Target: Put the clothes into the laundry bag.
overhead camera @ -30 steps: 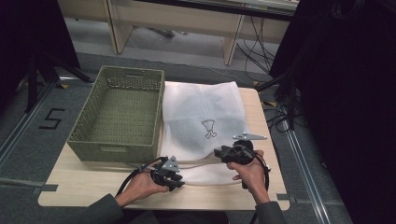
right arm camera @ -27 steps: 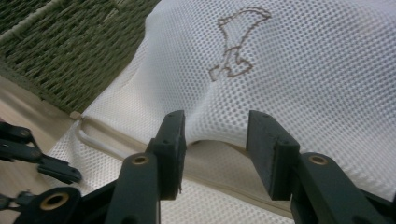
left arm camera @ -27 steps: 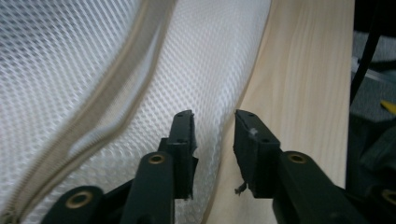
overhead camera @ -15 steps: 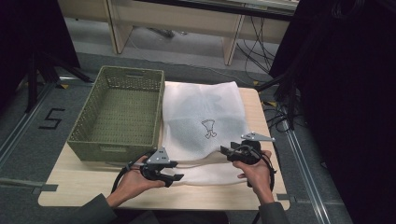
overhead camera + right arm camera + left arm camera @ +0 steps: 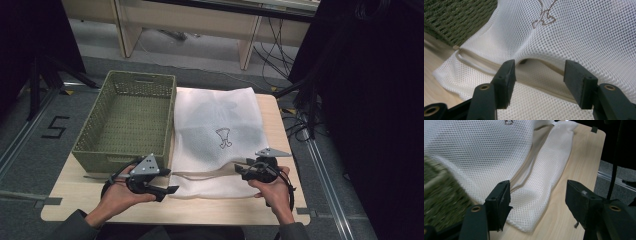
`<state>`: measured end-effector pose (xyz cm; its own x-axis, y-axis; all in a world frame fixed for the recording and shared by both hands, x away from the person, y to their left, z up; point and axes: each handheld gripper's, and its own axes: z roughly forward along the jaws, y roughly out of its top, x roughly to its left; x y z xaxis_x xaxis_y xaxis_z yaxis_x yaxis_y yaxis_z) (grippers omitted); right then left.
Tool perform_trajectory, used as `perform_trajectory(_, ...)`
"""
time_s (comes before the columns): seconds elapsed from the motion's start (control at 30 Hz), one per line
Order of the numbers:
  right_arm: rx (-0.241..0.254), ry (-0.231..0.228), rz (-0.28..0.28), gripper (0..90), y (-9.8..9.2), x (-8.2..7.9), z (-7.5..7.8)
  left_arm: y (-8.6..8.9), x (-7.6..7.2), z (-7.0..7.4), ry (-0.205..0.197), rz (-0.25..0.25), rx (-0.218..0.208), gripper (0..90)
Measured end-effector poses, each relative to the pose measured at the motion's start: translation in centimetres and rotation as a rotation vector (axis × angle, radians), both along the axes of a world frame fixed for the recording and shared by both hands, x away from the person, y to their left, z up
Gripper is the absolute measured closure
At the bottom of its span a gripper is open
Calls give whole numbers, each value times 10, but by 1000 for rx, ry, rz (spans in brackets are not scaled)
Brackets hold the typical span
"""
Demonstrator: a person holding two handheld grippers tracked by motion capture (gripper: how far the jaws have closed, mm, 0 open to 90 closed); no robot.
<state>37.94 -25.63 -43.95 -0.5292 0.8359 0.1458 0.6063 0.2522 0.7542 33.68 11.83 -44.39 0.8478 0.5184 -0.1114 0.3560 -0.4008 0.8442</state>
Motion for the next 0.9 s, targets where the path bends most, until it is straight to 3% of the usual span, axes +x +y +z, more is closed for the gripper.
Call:
perform_trajectory(0.07,-4,13,2,434,1,-2,0,5,-1,2,-7,2,2,354)
perform_trajectory(0.23,-15,-6,21,430,1,-5,0,14,-3,4,-1,29,-7,353)
perform_trajectory(0.3,-16,4,16,427,1,-7,0,18,-3,4,-19,26,4,352)
perform_trajectory(0.33,-25,-4,10,425,1,-8,1,19,-4,4,-3,49,5,348)
perform_trajectory(0.47,-27,-9,26,413,0,-10,0,25,-6,1,-6,61,-1,333)
perform_trajectory(0.5,-23,-24,34,410,0,-10,-2,27,-5,1,-13,45,10,329)
perform_trajectory(0.53,-25,-10,33,409,0,-12,-2,28,-7,0,-2,56,1,326)
perform_trajectory(0.7,-41,-26,41,401,0,-16,-3,35,-12,0,-18,62,25,316)
perform_trajectory(0.77,-36,-23,39,401,2,-19,-4,37,-14,-1,-15,77,5,311)
perform_trajectory(0.8,-30,-31,66,399,1,-19,-4,40,-14,-1,-25,63,20,308)
perform_trajectory(0.87,-30,-17,38,395,3,-23,-5,42,-16,-2,-21,82,8,303)
perform_trajectory(0.9,-31,-29,52,394,3,-24,-6,44,-16,-2,-29,67,14,301)
